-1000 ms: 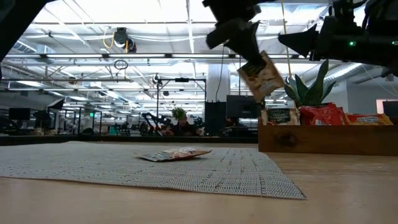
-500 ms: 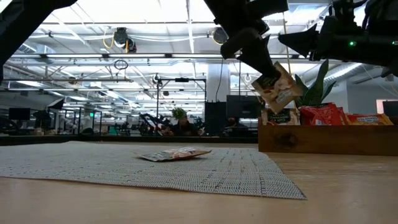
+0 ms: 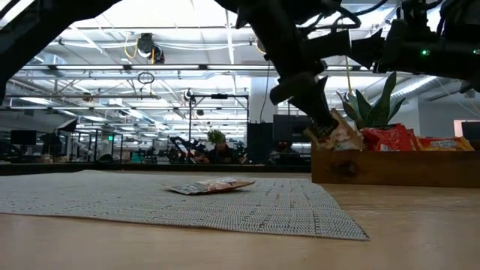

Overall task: Pick & Place Tea
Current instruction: Put the brown tea bag into the left section of the wooden organizer

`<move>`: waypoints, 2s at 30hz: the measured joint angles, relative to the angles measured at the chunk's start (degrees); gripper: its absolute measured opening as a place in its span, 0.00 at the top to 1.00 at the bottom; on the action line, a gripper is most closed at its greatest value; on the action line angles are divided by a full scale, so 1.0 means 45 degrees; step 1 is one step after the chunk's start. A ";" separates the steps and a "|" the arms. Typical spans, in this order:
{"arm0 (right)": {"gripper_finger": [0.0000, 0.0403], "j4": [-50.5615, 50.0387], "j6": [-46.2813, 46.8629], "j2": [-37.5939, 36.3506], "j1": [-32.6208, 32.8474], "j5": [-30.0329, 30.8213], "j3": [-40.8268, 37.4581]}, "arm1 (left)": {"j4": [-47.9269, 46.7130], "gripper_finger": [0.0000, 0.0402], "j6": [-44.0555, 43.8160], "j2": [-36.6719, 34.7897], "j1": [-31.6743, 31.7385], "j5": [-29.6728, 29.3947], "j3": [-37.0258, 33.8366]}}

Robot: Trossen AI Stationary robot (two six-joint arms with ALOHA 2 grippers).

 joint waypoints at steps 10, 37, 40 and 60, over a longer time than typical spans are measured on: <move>0.99 -0.0249 -0.0134 -0.0137 0.0000 0.0003 0.0000 | -0.0358 1.00 -0.0998 0.0131 0.0019 -0.1277 0.0000; 0.99 -0.0409 -0.0107 -0.0137 0.0003 -0.0002 0.0000 | 0.0208 0.54 -0.2142 -0.0150 -0.0238 -0.2365 -0.0005; 0.99 -0.0499 -0.0102 -0.0137 0.0005 -0.0002 0.0000 | 0.0269 0.50 -0.2379 -0.0674 -0.0313 -0.2154 -0.0010; 1.00 -0.2662 0.0185 -0.0137 0.0005 -0.0031 0.0274 | -0.1844 0.69 -0.3813 -0.3071 0.0684 0.6251 -0.0034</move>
